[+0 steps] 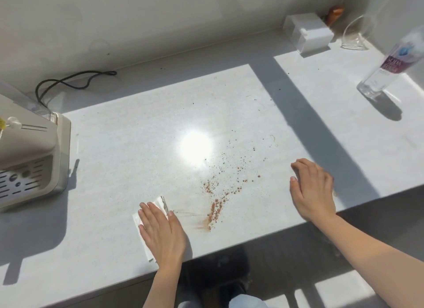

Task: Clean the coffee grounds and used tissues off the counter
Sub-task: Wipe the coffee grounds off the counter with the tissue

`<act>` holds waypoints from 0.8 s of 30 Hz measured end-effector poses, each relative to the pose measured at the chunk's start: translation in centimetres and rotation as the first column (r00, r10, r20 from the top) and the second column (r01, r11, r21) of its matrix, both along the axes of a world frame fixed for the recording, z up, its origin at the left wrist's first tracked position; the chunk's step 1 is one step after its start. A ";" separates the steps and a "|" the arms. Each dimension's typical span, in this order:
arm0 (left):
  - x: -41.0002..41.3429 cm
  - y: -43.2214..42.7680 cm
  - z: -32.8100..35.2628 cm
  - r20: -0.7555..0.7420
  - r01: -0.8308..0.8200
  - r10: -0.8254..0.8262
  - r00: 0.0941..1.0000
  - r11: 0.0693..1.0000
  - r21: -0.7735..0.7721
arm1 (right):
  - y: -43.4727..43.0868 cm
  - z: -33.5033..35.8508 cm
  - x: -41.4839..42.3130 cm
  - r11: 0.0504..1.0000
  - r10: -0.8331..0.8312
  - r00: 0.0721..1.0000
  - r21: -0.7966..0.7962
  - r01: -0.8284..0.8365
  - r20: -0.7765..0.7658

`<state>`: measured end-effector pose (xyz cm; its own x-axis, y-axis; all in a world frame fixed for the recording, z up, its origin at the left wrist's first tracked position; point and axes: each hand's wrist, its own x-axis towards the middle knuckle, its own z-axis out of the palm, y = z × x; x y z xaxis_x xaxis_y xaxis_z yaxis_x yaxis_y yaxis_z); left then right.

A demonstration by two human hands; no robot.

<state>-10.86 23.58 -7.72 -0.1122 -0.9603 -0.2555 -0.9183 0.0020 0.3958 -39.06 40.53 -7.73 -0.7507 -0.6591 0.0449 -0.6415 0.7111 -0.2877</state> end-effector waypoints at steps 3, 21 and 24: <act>0.3 1.0 0.5 0.003 -0.023 0.023 1.000 1.000 0.004 | 0.1 -0.3 0.1 1.000 -0.003 1.000 0.010 0.003 0.007; -9.1 7.6 2.6 -0.551 -0.050 0.116 0.826 0.990 0.134 | 0.2 -0.6 -0.2 1.000 0.017 1.000 0.026 -0.017 0.010; -7.6 7.4 4.7 -0.718 -0.167 0.324 0.615 0.944 0.283 | 0.3 -0.9 -0.4 1.000 0.014 1.000 0.007 -0.014 -0.001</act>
